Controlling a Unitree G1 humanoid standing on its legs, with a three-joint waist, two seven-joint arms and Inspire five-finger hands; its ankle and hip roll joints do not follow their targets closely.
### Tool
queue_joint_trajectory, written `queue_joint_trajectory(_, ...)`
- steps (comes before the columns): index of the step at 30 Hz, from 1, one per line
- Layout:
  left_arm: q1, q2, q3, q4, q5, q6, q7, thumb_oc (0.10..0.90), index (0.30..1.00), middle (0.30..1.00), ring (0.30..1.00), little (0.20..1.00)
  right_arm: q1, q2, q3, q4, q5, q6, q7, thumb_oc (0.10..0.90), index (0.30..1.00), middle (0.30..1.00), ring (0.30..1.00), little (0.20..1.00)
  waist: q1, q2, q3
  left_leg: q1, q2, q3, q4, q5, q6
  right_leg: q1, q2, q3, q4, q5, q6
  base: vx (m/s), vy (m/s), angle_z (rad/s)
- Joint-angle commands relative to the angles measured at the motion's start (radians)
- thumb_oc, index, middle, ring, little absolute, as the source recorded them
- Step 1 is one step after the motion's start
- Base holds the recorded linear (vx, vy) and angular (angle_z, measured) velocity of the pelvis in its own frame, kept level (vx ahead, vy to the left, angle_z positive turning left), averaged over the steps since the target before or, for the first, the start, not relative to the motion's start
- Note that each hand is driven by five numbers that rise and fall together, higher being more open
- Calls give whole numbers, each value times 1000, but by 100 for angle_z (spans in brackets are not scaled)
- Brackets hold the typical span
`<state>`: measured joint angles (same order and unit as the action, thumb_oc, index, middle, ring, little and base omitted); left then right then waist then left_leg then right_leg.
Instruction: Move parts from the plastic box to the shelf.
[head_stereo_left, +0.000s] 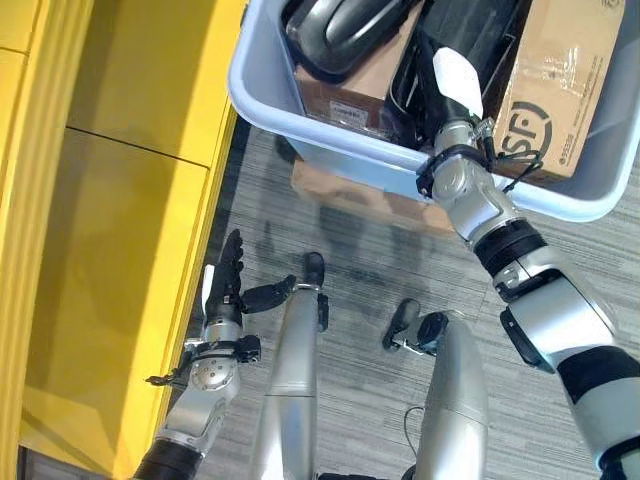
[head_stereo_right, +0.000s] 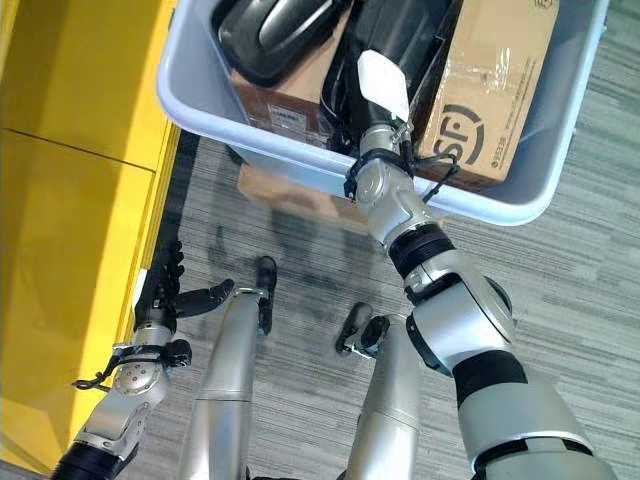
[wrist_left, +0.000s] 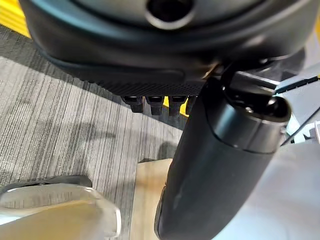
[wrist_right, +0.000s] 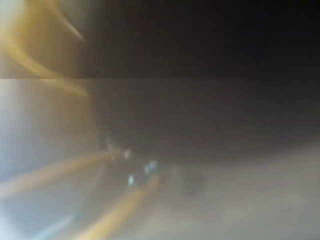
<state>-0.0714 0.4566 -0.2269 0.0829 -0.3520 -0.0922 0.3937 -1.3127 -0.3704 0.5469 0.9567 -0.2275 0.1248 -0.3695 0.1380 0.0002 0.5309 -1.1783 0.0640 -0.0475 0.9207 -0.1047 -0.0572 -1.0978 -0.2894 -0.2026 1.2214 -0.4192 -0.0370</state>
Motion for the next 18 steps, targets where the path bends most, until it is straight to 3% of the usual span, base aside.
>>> queue_joint_trajectory(1, -2, 20, -10, -128, -5, -91, 43, 900, 1000, 1000, 1000, 1000, 4, -39, 42, 148, 21, -4, -13, 900, 1000, 1000, 1000, 1000, 34, 78, -11, 67, 30, -71, 152, -227, 33, 28, -19, 66, -57, 23, 85, 1, -15, 22)
queue_joint_trajectory(2, -2, 19, -14, -129, -8, -92, 44, 900, 1000, 1000, 1000, 1000, 1, -37, 48, 170, 22, -3, -13, 900, 1000, 1000, 1000, 1000, 36, 79, -11, 54, 28, -75, 166, -230, 34, 18, -19, 67, -43, 20, 83, -2, -16, 10)
queue_joint_trajectory(3, -6, 18, -15, -126, -8, -94, 48, 900, 1000, 1000, 1000, 1000, 3, -32, 53, 185, 26, -4, -8, 586, 561, 561, 561, 561, 36, 80, -11, 46, 28, -75, 175, -234, 34, 8, -22, 68, -33, 16, 82, 0, -16, 8)
queue_joint_trajectory(4, -10, 17, -19, -125, -4, -92, 49, 900, 1000, 1000, 1000, 1000, 1, -27, 52, 197, 28, -5, -8, 400, 300, 300, 300, 300, 35, 82, -11, 43, 25, -76, 178, -235, 33, 3, -26, 69, -29, 14, 82, 1, -21, 14)
queue_joint_trajectory(11, -28, 15, -19, -106, 0, -91, 54, 900, 1000, 1000, 1000, 1000, 14, -2, 47, 223, 16, -4, -13, 400, 300, 300, 300, 300, 35, 83, -11, 55, 20, -71, 168, -232, 30, 15, -30, 64, -34, 9, 83, -7, -4, 14)
queue_joint_trajectory(18, -48, 31, -30, -67, -2, -88, 37, 900, 1000, 1000, 1000, 1000, 52, -6, 20, 169, 14, 1, -22, 400, 300, 300, 300, 300, 35, 71, -11, 201, 20, -55, 17, -189, 23, 160, -29, 36, -174, 51, 96, -36, -6, 5)
